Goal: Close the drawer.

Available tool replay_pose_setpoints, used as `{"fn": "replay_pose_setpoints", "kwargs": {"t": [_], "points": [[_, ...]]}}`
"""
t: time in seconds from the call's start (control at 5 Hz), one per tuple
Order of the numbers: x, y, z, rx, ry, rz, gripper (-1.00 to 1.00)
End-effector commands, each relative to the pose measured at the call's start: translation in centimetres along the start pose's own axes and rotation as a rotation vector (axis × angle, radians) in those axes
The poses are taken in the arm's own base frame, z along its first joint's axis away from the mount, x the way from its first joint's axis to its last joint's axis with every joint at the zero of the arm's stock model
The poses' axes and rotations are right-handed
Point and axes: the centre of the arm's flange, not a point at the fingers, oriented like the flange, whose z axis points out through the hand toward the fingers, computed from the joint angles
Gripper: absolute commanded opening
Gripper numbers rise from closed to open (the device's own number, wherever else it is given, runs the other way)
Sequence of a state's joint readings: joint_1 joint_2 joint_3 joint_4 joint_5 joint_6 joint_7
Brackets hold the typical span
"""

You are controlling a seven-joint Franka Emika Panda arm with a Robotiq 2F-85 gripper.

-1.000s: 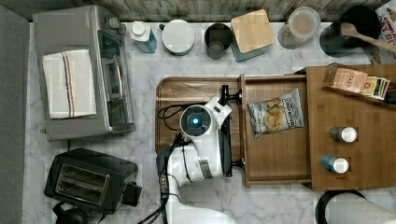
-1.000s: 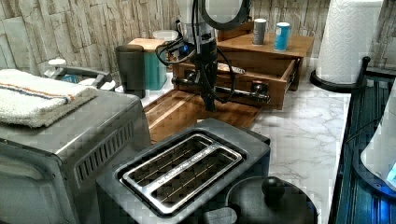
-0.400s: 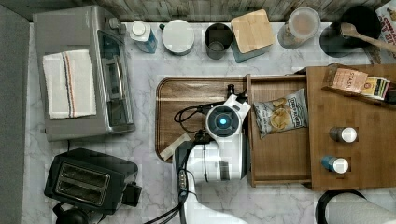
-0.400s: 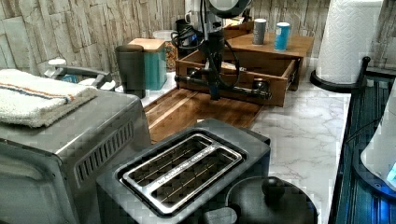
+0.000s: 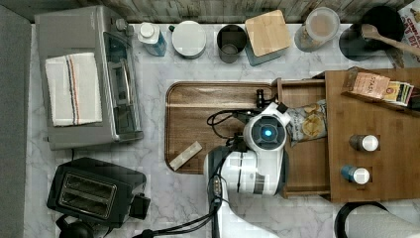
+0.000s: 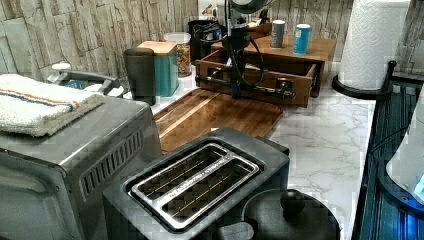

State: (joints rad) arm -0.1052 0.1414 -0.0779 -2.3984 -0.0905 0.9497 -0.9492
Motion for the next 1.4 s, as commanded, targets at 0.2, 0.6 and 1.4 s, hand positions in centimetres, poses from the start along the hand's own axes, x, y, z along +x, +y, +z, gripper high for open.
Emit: {"fn": "replay_pose_setpoints", "kwargs": {"t": [0.2, 0.6, 1.4], "points": [[0.3, 16.7, -4.8, -0.051, 0.091, 0.121, -1.0], [-1.0, 25.5, -5.7, -0.087, 0.137, 0.11, -1.0], [-2.0, 33.7, -8.5, -0.207, 0.137, 0.003, -1.0]]}}
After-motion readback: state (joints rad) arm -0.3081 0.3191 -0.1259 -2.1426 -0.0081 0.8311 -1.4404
